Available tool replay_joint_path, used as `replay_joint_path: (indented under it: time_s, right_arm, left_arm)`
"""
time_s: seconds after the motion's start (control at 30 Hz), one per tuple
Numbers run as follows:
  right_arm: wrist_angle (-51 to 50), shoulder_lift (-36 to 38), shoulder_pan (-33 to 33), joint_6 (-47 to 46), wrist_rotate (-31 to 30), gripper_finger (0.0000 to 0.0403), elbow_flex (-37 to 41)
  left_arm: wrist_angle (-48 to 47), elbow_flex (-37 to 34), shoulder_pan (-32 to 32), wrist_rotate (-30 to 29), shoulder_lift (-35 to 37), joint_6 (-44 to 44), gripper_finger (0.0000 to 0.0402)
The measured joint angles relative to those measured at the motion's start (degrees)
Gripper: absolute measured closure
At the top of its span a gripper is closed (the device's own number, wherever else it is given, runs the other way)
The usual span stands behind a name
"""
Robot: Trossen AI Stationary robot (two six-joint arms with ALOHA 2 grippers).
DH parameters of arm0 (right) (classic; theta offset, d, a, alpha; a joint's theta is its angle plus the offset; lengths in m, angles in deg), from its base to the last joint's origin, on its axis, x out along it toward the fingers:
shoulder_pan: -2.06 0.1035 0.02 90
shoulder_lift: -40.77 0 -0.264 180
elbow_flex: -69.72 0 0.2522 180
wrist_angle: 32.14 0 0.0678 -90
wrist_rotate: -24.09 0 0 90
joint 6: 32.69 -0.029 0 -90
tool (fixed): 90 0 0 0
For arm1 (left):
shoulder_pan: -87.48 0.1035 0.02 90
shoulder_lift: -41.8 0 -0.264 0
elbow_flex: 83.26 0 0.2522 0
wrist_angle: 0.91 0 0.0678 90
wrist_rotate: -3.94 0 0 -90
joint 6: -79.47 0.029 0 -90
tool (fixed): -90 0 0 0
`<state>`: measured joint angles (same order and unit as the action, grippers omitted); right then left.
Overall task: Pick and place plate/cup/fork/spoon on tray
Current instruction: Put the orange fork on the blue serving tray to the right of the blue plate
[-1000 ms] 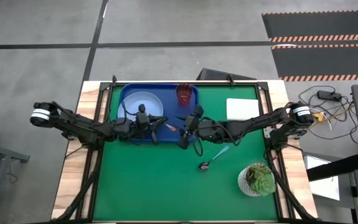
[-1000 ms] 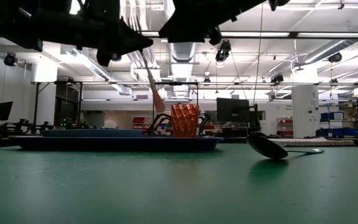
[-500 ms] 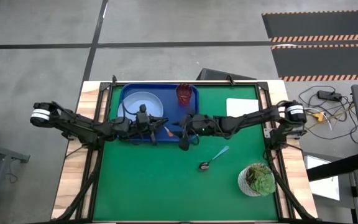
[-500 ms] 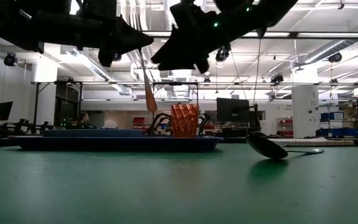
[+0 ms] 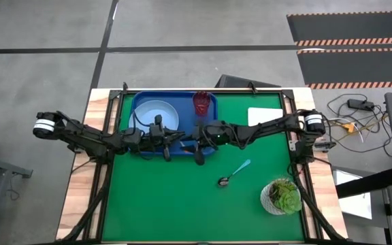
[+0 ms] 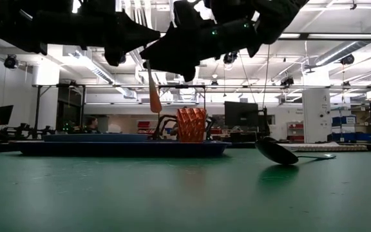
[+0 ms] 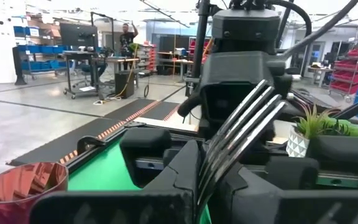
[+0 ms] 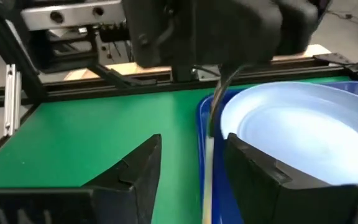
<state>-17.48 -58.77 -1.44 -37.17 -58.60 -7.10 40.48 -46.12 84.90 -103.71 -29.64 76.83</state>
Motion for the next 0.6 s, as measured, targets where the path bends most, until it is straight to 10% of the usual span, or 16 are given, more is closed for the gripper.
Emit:
replay_joint_path:
  time_s: [0.33, 0.6]
  right_arm:
    - [-0.41, -0.36, -0.05, 0.04, 0.25, 0.0381, -1.47]
    - [-1.15, -0.36, -1.03, -8.00, 2.39, 0.0394, -1.45]
  left_arm:
    - [0.10, 0.07, 0.00, 0.00, 0.00, 0.00, 0.0401]
    - [-0.35, 0.07, 0.12, -0.79, 0.45, -1.41, 0.0389]
